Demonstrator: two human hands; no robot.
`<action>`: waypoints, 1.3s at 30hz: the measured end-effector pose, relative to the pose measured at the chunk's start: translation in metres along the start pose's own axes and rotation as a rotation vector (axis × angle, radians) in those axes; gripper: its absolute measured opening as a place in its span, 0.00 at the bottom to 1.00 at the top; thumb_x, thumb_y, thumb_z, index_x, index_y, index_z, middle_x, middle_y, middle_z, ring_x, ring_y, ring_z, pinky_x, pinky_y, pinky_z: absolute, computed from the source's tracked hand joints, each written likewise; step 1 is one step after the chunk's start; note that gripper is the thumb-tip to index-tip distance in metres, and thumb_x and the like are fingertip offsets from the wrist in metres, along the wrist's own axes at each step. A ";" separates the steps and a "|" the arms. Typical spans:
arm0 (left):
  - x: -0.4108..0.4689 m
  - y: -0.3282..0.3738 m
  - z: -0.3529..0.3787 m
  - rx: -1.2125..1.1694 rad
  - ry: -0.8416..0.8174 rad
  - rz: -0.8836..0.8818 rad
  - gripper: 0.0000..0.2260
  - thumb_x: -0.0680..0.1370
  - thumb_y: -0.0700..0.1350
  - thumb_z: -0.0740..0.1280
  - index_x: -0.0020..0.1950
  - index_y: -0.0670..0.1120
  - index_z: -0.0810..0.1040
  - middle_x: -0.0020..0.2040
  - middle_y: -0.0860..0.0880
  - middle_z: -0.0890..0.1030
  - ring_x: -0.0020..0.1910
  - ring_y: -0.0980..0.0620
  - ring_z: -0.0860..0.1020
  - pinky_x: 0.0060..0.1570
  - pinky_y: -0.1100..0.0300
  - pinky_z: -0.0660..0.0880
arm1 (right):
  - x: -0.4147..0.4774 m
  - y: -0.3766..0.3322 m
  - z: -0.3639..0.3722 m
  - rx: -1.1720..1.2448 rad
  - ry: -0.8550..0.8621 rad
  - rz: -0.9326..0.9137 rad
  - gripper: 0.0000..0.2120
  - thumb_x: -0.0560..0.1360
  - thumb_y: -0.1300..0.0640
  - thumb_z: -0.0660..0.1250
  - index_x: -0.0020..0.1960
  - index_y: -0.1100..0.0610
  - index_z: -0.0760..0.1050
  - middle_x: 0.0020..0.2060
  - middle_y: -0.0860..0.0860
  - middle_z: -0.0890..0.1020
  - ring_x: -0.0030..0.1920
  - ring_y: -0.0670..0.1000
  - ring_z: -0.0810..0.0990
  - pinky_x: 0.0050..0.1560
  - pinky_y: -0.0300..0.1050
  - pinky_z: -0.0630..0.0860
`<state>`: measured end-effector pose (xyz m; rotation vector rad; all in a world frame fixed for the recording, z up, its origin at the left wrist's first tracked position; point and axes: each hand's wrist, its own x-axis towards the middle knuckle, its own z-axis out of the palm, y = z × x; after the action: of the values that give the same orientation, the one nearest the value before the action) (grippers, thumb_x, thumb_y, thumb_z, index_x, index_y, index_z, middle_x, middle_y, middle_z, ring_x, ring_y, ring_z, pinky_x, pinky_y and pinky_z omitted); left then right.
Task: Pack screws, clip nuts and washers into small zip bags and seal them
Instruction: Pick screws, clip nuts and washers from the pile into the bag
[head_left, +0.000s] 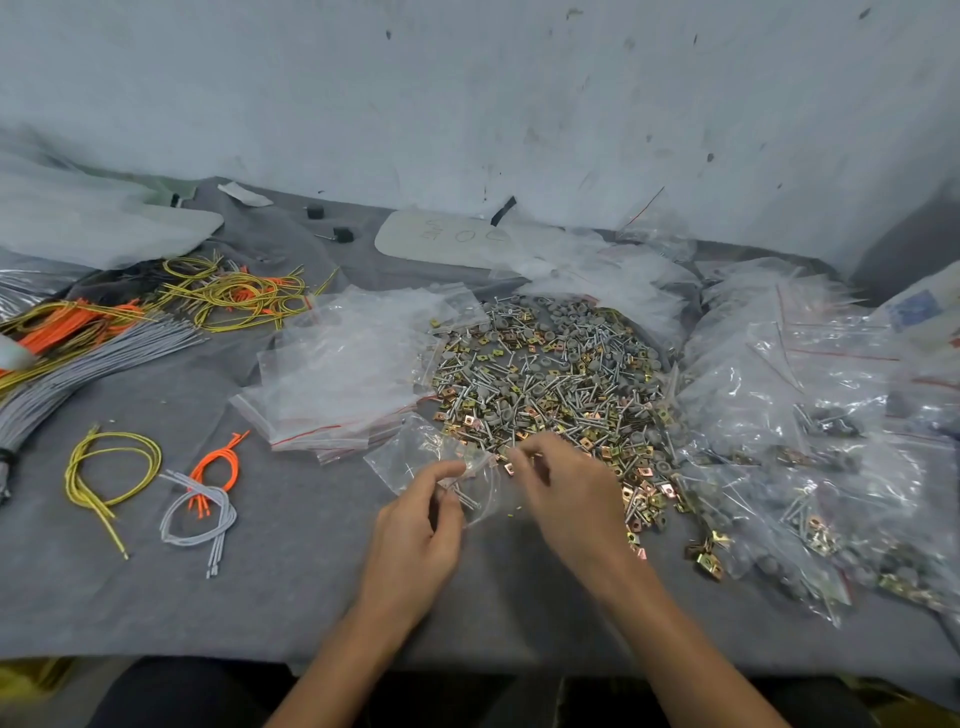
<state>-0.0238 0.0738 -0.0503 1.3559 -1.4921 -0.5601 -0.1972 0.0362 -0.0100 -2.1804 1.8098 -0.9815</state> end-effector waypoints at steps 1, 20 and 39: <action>0.000 0.000 0.000 -0.004 0.002 -0.005 0.12 0.79 0.47 0.61 0.60 0.56 0.78 0.31 0.53 0.74 0.29 0.56 0.72 0.33 0.66 0.67 | 0.009 0.012 -0.004 -0.033 -0.011 0.032 0.06 0.81 0.48 0.66 0.46 0.48 0.77 0.35 0.41 0.77 0.34 0.44 0.74 0.36 0.44 0.66; 0.000 0.000 -0.001 -0.018 -0.022 -0.008 0.12 0.79 0.47 0.61 0.59 0.56 0.78 0.30 0.54 0.71 0.28 0.57 0.69 0.31 0.66 0.66 | 0.089 0.093 -0.026 -0.394 -0.301 0.175 0.07 0.82 0.56 0.62 0.46 0.50 0.74 0.44 0.47 0.80 0.44 0.50 0.78 0.50 0.53 0.79; -0.002 0.002 -0.002 0.015 -0.025 0.002 0.13 0.79 0.49 0.61 0.61 0.61 0.74 0.33 0.54 0.77 0.32 0.56 0.76 0.36 0.60 0.73 | -0.050 -0.027 -0.005 0.222 -0.029 0.012 0.06 0.73 0.60 0.74 0.44 0.50 0.80 0.38 0.42 0.79 0.39 0.44 0.77 0.43 0.41 0.75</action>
<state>-0.0233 0.0770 -0.0483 1.3627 -1.5203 -0.5671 -0.1807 0.0905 -0.0116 -2.0373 1.6141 -1.0849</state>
